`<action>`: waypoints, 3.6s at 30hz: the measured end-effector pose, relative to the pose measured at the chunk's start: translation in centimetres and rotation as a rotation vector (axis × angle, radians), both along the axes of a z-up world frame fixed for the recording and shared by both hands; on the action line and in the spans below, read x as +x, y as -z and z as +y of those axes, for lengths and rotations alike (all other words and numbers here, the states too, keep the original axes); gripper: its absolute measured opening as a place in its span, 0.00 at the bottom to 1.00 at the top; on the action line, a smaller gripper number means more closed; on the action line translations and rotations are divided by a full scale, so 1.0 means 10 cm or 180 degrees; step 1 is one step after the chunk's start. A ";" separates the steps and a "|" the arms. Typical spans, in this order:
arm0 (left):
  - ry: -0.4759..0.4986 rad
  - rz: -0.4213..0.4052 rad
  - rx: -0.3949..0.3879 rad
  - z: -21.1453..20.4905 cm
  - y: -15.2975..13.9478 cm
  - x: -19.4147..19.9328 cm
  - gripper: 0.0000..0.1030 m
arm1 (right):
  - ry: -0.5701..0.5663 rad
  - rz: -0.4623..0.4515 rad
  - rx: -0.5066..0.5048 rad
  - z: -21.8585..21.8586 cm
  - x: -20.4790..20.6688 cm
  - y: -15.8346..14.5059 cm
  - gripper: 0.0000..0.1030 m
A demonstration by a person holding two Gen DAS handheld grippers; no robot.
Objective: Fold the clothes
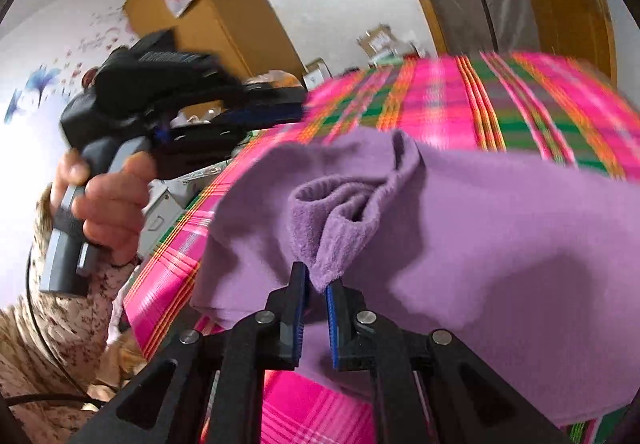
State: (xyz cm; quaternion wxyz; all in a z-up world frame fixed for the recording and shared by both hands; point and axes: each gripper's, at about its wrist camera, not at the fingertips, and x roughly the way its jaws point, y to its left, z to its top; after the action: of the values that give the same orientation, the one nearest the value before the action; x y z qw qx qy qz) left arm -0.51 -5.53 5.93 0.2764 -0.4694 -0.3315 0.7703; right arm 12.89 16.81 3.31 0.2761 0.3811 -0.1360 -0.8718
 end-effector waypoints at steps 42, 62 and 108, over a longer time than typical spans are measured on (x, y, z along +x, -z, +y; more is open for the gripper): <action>-0.0302 -0.0153 -0.0324 -0.48 0.32 0.44 0.10 | 0.0119 -0.0285 -0.0575 0.55 -0.73 -0.18 0.20; -0.0022 -0.0237 -0.0479 -0.19 0.38 0.28 0.10 | 0.0714 -0.0457 -0.0157 1.00 -0.59 0.13 0.27; -0.0152 -0.0046 -0.0710 -0.33 0.35 0.11 0.11 | 0.0368 0.0247 0.1145 0.31 -0.52 -0.03 0.23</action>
State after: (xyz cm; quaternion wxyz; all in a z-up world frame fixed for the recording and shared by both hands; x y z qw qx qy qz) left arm 0.60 -8.84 2.41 0.2015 -0.4948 -0.2568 0.8054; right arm 7.70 19.89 3.65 0.1580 0.3820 0.0111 -0.9105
